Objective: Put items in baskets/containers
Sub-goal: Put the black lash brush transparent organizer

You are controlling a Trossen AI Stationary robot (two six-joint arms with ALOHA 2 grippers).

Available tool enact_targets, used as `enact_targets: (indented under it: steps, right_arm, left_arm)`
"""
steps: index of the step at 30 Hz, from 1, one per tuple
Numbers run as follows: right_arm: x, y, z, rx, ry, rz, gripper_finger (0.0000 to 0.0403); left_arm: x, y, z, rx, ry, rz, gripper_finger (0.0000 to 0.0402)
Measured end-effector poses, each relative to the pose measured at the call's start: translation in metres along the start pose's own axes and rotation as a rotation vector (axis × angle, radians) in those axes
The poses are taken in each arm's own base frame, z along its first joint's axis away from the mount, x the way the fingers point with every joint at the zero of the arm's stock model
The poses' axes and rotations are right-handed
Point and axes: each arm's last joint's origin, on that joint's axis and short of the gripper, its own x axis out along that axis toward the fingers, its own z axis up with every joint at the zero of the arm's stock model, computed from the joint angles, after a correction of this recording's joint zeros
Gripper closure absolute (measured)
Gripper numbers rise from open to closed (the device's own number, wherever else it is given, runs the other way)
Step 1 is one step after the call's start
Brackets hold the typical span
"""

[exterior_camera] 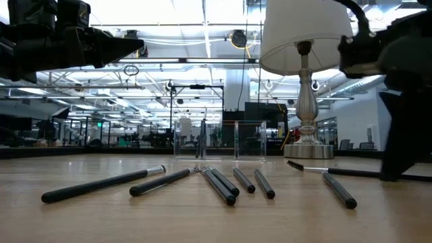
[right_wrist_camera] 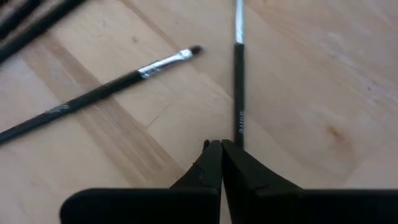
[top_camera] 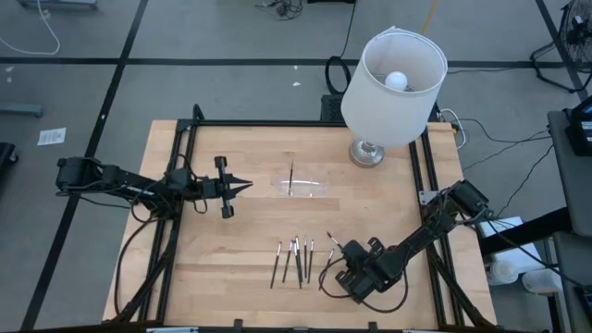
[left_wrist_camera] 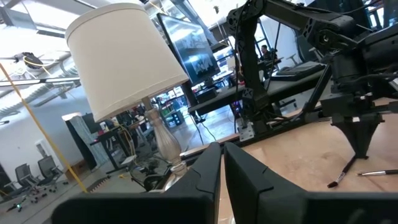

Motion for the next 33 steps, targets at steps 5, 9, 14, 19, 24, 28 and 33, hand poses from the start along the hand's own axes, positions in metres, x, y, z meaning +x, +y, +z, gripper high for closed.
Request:
enact_targets:
  steps: [5,9,14,19,24,28,33]
  right_arm:
    - [-0.009,0.014,0.012,-0.044,-0.066,0.053,0.0403]
    - [-0.02,0.026,0.027,-0.075,-0.118,0.077,0.0403]
    - [-0.039,0.033,0.058,-0.111,-0.188,0.009,0.0403]
    - [-0.034,0.021,0.088,-0.063,-0.048,-0.057,0.04]
    - [-0.019,0.007,0.1,-0.047,0.106,-0.078,0.0365]
    - [-0.008,0.0,0.096,-0.041,0.142,-0.084,0.0312]
    - [0.0,-0.003,0.089,-0.033,0.187,-0.054,0.0241]
  left_arm:
    - [0.0,0.0,0.0,0.001,0.003,0.006,0.0371]
    - [0.0,0.0,0.0,0.0,0.003,0.006,0.0371]
    - [0.0,0.0,0.0,0.0,0.003,0.006,0.0371]
    - [0.0,0.0,0.0,-0.004,0.003,0.006,0.0371]
    - [0.0,0.0,-0.001,-0.006,0.015,0.001,0.0371]
    - [0.0,-0.001,-0.002,-0.002,0.024,-0.003,0.0371]
    - [0.0,-0.001,-0.002,-0.002,0.024,-0.003,0.0371]
